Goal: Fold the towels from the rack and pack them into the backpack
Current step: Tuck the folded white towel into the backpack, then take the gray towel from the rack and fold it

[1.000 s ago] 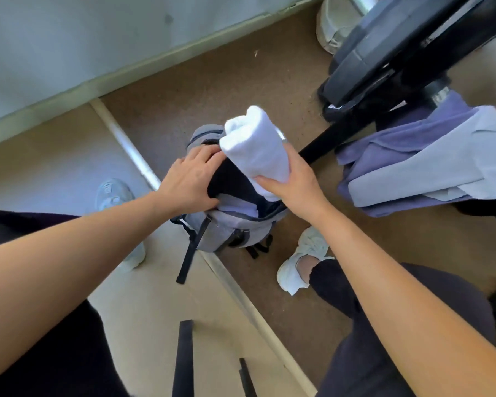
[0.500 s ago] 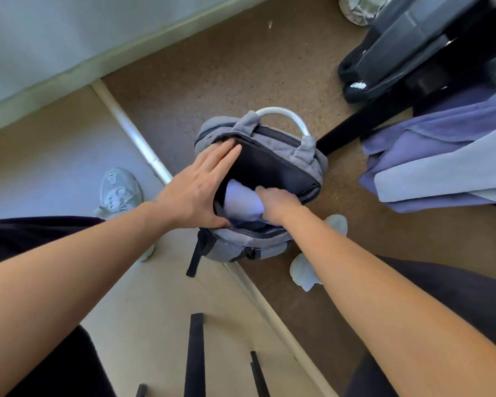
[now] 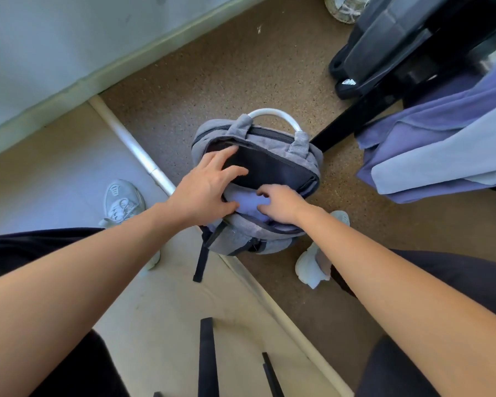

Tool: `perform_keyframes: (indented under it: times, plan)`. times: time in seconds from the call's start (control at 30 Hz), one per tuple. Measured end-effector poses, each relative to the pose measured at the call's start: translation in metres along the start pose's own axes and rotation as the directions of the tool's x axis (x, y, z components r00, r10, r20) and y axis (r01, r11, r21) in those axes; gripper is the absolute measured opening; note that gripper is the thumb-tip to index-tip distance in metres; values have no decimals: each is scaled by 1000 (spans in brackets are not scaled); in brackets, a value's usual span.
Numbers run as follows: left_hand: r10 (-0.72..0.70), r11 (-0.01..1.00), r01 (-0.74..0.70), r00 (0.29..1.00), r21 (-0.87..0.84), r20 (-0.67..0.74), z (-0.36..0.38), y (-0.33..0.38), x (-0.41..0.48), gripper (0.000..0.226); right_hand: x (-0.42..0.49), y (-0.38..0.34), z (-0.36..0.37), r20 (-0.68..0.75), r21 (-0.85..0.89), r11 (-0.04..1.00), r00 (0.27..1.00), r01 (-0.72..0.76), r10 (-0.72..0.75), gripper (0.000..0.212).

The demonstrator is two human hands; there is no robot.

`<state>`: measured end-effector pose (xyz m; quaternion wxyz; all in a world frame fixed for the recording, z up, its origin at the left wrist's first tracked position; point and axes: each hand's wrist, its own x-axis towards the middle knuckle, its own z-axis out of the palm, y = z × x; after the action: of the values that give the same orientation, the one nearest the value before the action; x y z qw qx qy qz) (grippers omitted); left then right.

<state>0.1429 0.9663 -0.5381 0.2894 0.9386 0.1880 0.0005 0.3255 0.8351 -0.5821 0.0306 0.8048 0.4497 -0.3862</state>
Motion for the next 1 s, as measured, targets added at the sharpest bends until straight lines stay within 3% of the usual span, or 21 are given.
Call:
perform_keyframes:
  times: [0.13, 0.37, 0.47, 0.57, 0.67, 0.8, 0.9, 1.0]
  plan:
    - [95, 995, -94, 994, 29, -47, -10, 18, 8, 28, -51, -7, -32, -110, 170, 983, 992, 73, -55, 32]
    - [0, 972, 8, 999, -235, 32, -31, 69, -2, 15, -153, -9, -73, -413, 490, 837, 910, 244, -24, 16]
    - [-5, 929, 10, 1000, -371, 15, -33, 95, -8, 14, -182, 12, -88, -559, 658, 693, 808, 294, 187, 9]
    - [-82, 862, 71, 997, -501, 1, -29, 123, -11, 13, -189, 48, -106, -500, 860, 403, 674, 313, 544, 11]
    - [-145, 779, 128, 989, -613, 22, -21, 151, -12, 17, -184, 84, -120, -355, 906, 135, 544, 401, 761, 4]
    - [-125, 748, 143, 989, -648, 74, -17, 190, 3, 17, -182, 115, -134, -342, 839, 84, 400, 538, 850, 13]
    - [-82, 746, 141, 989, -651, 120, -21, 221, 25, 13, -183, 124, -144, -315, 797, 2, 413, 604, 855, 15]
    - [-74, 763, 144, 988, -630, 137, -28, 244, 54, 13, -182, 126, -146, -321, 819, 14, 437, 574, 840, 7]
